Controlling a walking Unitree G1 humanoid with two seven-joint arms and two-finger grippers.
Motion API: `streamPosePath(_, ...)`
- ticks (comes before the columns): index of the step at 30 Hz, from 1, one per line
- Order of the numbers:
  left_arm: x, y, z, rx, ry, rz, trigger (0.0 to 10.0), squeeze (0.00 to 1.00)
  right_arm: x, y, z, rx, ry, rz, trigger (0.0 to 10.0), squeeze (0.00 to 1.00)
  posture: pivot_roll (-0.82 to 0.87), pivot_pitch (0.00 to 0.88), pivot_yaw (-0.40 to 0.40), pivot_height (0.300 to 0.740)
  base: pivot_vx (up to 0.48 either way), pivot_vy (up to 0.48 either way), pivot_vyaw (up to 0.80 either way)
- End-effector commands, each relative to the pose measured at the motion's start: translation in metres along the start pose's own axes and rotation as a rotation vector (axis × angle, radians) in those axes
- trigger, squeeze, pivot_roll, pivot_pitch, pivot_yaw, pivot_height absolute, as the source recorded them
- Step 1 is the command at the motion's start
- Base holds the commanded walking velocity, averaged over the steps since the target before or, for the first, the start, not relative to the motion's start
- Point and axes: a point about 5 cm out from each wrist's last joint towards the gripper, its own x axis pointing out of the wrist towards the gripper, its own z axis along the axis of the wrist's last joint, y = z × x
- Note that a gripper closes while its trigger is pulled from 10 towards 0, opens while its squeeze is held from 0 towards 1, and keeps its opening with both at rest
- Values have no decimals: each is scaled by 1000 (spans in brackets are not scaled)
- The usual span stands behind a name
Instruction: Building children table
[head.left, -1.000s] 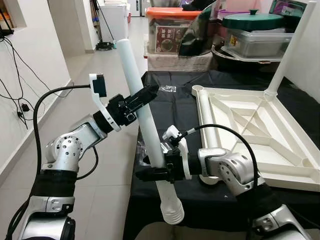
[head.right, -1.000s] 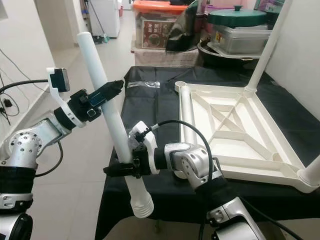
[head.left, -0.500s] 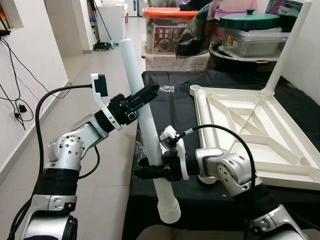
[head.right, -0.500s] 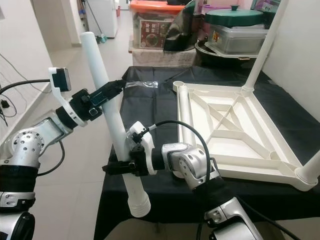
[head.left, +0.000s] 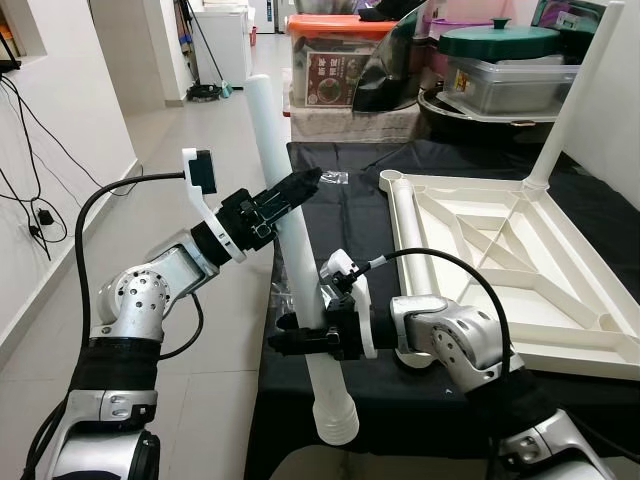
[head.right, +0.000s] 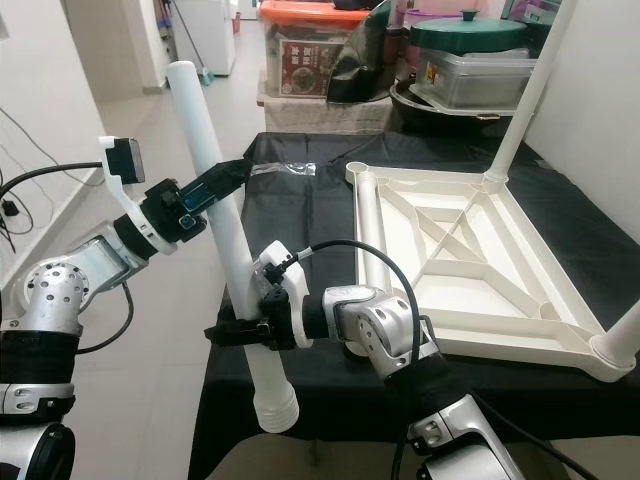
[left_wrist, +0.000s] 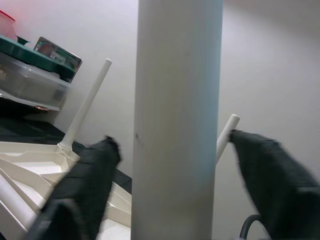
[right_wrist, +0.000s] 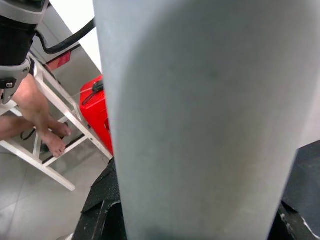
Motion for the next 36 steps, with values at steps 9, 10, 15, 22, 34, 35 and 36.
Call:
streamPosePath(9,-8,-2,1,16,5,24,10000,0,-14,-4,23,-20,-124,-21,0,0,60,1,-16,740,0,0,0)
streamPosePath(10,-10,-2,1,9,1,27,10000,0,-16,-5,26,-18,-140,-24,0,0,60,1,-16,740,0,0,0)
streamPosePath(15,-25,-11,-10,-8,27,39,10000,0,-35,-16,40,-18,-243,-114,0,0,63,0,-17,740,0,0,0)
streamPosePath(22,-42,-3,-20,17,-29,233,10000,0,-61,-41,59,-57,-411,-402,10000,0,66,0,-20,740,0,0,0)
streamPosePath(34,-78,-11,-63,301,26,667,10000,0,-93,-37,81,-172,-753,-920,10000,0,62,0,-24,740,0,0,0)
streamPosePath(35,-81,-16,-73,317,45,718,10000,0,-85,-29,72,-232,-742,-933,10000,0,64,0,-28,740,0,0,0)
streamPosePath(36,-81,-16,-73,317,45,718,10000,0,-85,-29,72,-232,-742,-933,10000,0,64,0,-28,740,0,0,0)
